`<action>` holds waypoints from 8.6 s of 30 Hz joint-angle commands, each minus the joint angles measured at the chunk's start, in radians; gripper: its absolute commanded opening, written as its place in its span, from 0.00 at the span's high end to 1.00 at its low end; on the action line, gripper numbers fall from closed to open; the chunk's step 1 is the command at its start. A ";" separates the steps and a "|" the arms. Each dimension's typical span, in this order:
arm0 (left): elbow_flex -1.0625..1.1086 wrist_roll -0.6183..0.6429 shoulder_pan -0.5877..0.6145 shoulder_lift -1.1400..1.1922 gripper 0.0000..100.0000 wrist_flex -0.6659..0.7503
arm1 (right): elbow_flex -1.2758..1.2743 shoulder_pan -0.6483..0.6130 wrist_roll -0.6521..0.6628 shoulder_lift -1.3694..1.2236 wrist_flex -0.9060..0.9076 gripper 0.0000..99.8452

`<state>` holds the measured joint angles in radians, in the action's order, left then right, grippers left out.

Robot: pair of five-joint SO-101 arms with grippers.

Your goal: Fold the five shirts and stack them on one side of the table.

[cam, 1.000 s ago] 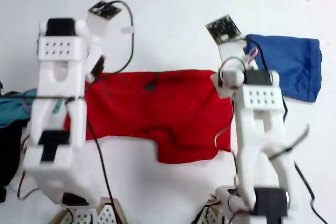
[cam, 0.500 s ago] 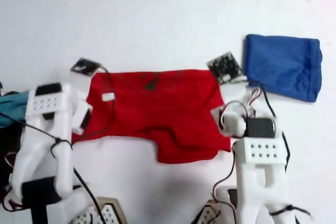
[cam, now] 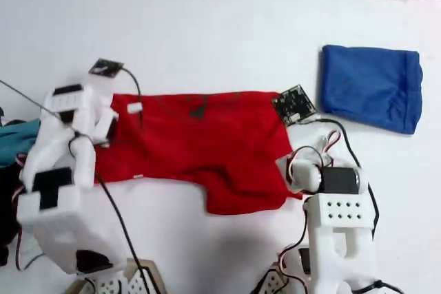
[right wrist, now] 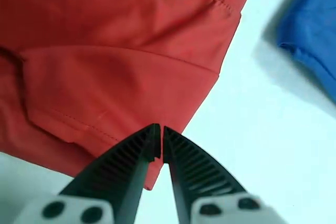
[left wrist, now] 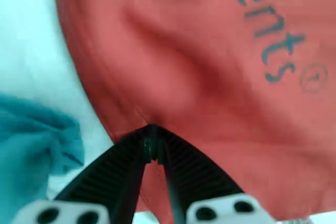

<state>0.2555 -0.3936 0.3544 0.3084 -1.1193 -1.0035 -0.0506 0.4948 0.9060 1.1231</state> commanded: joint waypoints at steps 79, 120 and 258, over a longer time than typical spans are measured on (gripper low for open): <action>0.097 0.172 -0.046 -0.117 0.97 0.038 | -0.129 -0.420 0.147 -0.110 0.007 0.84; 0.203 0.170 -0.006 -0.118 0.97 0.170 | 0.026 -0.559 0.021 -0.387 -0.082 0.82; 0.166 -0.061 0.121 -0.118 0.97 -0.028 | 0.870 -0.104 0.100 -1.214 -0.074 0.96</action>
<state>0.4289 -0.4350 0.4250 0.1964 -1.1301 -0.2992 -0.1949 0.6007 -0.1956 0.9912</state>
